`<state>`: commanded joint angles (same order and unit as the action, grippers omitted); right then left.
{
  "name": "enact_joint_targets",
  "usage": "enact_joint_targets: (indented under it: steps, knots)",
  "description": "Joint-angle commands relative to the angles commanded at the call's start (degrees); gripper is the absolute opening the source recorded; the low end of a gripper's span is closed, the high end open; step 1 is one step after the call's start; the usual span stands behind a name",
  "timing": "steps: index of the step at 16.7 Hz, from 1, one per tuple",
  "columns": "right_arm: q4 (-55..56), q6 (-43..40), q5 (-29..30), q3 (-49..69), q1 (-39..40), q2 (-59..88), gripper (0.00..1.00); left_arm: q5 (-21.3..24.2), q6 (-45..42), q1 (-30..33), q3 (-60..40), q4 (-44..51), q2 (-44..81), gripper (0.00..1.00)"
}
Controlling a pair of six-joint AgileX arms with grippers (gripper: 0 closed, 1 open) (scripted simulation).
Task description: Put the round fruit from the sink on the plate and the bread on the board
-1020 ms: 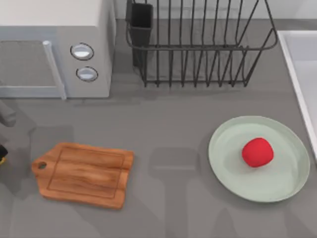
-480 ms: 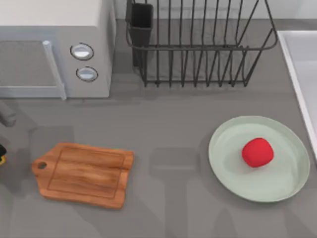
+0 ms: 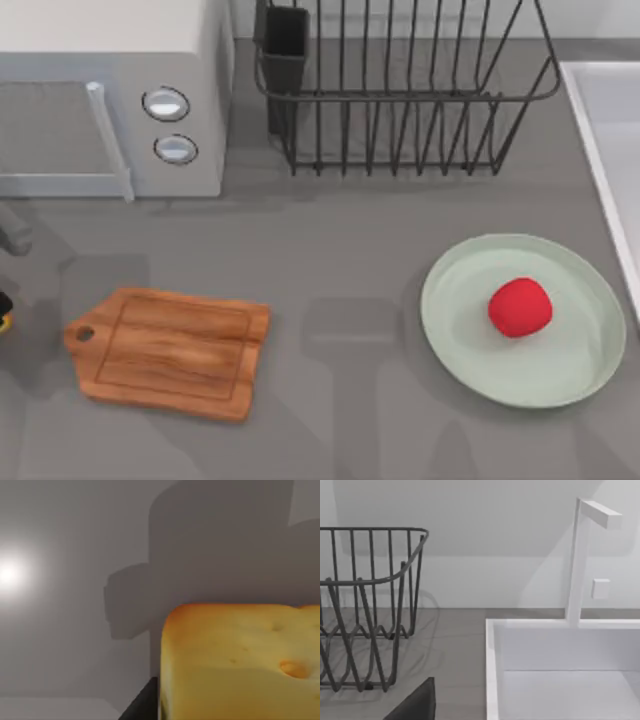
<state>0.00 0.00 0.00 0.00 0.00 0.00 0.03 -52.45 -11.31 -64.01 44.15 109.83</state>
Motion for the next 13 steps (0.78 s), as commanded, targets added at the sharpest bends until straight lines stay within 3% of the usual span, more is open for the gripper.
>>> enact_joint_targets:
  steps: [8,13]
  knots:
    - [0.0,0.0,0.0,0.0,0.0,0.0,1.00,-1.9,-0.6,-4.3,-3.1,8.4,-6.0,0.00]
    - [0.0,0.0,0.0,0.0,0.0,0.0,1.00,-1.2,-0.4,-2.6,-9.8,17.7,-9.1,0.00]
